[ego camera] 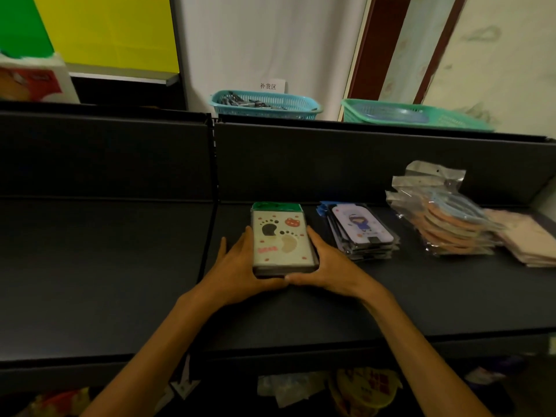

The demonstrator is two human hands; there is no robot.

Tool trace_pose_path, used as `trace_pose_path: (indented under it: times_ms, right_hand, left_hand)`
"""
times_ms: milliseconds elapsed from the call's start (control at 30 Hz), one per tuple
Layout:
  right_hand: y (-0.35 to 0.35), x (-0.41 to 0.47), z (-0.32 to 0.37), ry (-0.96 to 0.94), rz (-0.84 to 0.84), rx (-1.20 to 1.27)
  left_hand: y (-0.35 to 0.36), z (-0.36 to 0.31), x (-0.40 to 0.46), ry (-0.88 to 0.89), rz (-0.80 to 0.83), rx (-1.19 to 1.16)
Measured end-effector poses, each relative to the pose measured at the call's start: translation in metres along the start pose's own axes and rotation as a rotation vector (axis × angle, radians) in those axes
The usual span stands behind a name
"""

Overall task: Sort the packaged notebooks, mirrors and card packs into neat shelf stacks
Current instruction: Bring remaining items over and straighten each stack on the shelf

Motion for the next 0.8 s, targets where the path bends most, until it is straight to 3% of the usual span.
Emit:
trace_pose_path:
  times_ms: [200,800]
  right_hand:
    - [-0.007,0.006,-0.003,-0.027,-0.084,-0.045]
    - [-0.004,0.008,-0.013,-0.018,-0.109,-0.090]
  left_hand:
    - [0.001,0.001,0.012,-0.005,-0.025,-0.012]
    - [-0.004,-0.001,0.008,-0.023,-0.016,-0.019]
Point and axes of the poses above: each hand's wrist, its own x-axis towards the middle knuckle, its own y-axis out of the palm, z = x × y, the point moved 10 cm from there along x, towards the middle knuckle, and after that the axes turned 7 degrees about -x, right-handed, at the moved point
